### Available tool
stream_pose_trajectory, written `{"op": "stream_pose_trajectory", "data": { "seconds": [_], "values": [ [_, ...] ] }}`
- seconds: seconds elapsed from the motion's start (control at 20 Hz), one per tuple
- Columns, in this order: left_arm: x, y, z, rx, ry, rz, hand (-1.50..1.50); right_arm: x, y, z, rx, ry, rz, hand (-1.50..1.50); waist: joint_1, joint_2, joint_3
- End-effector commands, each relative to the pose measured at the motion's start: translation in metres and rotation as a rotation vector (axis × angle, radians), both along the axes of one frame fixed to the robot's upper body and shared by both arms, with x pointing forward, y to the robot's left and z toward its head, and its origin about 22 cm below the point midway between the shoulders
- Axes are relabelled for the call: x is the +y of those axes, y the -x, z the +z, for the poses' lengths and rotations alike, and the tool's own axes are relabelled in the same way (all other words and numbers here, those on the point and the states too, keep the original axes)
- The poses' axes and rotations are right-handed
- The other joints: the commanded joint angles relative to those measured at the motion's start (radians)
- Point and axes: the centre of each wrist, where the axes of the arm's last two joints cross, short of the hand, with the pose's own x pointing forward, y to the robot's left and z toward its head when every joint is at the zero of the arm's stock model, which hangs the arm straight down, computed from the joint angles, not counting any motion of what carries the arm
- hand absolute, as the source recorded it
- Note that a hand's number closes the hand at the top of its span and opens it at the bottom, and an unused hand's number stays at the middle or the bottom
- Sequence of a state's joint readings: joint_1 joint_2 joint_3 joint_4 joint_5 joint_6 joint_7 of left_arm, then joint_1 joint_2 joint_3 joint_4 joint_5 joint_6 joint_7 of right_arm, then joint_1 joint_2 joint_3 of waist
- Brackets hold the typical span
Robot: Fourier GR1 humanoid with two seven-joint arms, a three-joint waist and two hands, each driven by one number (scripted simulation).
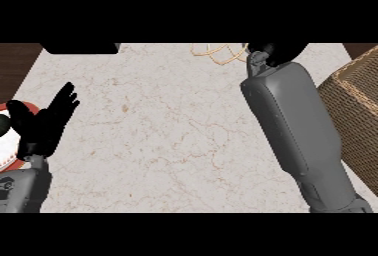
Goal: Pick the bell pepper from the placemat and place it in the basket
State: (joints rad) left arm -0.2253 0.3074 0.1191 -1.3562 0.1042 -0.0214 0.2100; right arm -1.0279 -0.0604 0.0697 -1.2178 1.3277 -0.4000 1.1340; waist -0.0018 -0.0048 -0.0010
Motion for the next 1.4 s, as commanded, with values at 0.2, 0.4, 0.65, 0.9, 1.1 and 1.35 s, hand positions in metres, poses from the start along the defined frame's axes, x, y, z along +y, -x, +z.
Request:
{"op": "stream_pose_trajectory", "data": {
  "seconds": [0.2, 0.4, 0.65, 0.9, 1.1, 1.35],
  "values": [
    [0.003, -0.004, 0.004, -0.001, -0.011, 0.007, 0.0, -0.057, -0.019, 0.028, 0.104, 0.027, -0.272, 1.5, -0.007, 0.003, 0.0],
    [0.014, 0.001, 0.001, 0.011, 0.006, -0.004, 0.0, -0.103, -0.02, 0.026, 0.081, 0.002, -0.344, 1.5, -0.007, 0.004, 0.001],
    [-0.003, 0.007, -0.002, 0.012, -0.006, 0.011, 0.0, -0.14, 0.002, 0.008, 0.112, 0.008, -0.363, 1.5, -0.011, 0.0, 0.001],
    [0.003, 0.011, -0.02, 0.008, 0.002, 0.011, 0.0, -0.168, 0.021, 0.0, 0.131, 0.036, -0.369, 1.5, -0.006, 0.002, 0.001],
    [-0.004, 0.003, 0.014, -0.003, 0.013, 0.005, 0.0, -0.198, 0.03, -0.043, 0.065, -0.032, -0.374, 1.5, -0.002, 0.002, 0.002],
    [-0.012, 0.005, 0.029, -0.001, -0.009, 0.006, 0.0, -0.22, 0.028, -0.061, 0.087, -0.014, -0.382, 1.5, 0.005, 0.004, 0.001]
  ]
}}
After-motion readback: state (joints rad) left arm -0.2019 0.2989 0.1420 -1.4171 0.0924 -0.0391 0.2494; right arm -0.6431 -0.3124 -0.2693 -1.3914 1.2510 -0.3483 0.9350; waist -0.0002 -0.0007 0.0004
